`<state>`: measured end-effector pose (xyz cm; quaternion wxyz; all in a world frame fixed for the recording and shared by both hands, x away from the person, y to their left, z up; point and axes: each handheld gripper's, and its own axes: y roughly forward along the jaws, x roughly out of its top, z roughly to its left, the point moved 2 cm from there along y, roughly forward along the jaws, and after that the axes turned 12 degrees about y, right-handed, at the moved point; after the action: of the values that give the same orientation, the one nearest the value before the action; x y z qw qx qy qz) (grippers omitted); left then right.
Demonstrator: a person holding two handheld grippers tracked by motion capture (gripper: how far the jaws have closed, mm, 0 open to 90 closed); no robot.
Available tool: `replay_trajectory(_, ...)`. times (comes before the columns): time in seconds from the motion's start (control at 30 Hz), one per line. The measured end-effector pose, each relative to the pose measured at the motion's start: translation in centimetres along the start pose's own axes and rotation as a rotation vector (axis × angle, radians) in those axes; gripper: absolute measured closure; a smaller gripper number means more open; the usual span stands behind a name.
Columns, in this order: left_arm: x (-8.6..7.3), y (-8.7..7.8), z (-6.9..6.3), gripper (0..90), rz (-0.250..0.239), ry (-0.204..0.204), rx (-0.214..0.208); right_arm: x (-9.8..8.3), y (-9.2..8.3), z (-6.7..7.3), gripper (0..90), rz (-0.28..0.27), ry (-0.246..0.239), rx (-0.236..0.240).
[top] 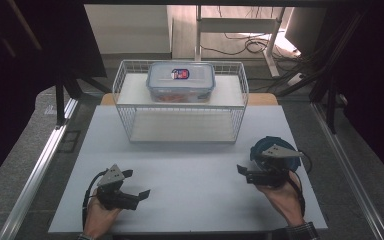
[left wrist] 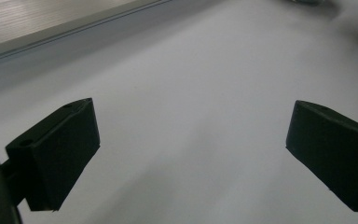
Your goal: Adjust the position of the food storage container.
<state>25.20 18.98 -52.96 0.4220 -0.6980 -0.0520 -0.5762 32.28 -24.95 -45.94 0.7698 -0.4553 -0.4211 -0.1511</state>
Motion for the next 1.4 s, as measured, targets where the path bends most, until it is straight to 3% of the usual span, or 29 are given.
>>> replay_trajectory(0.2,-0.1,0.1,0.1,2.4,0.001,-0.009,-0.007,0.7,-0.6,-3.8,67.0,0.009,0.018,-0.073)
replay_trajectory(0.4,-0.2,0.1,0.2,2.6,0.003,-0.014,-0.012,1.4,-1.3,-7.6,88.5,-0.002,0.051,-0.194)
replay_trajectory(0.57,-0.2,0.1,0.3,2.7,-0.001,-0.023,-0.015,1.5,-2.1,-11.1,89.4,-0.022,0.11,-0.292)
replay_trajectory(0.7,-0.3,0.0,0.5,2.7,-0.004,-0.031,-0.015,1.5,-2.6,-13.1,89.4,-0.039,0.142,-0.358)
replay_trajectory(0.93,-0.4,-0.1,0.6,2.8,-0.008,-0.044,-0.019,1.2,-2.5,-15.3,89.4,-0.021,0.164,-0.418)
replay_trajectory(1.1,-0.4,-0.1,0.6,2.8,-0.009,-0.044,-0.02,1.0,-1.8,-16.0,89.6,0.002,0.187,-0.41)
replay_trajectory(1.2,-0.4,0.0,0.6,2.8,-0.006,-0.048,-0.023,1.1,-1.7,-15.8,89.8,0.01,0.188,-0.423)
replay_trajectory(1.4,-0.5,0.2,0.6,3.1,0.006,-0.049,-0.034,0.9,-1.4,-15.0,89.9,0.025,0.191,-0.394)
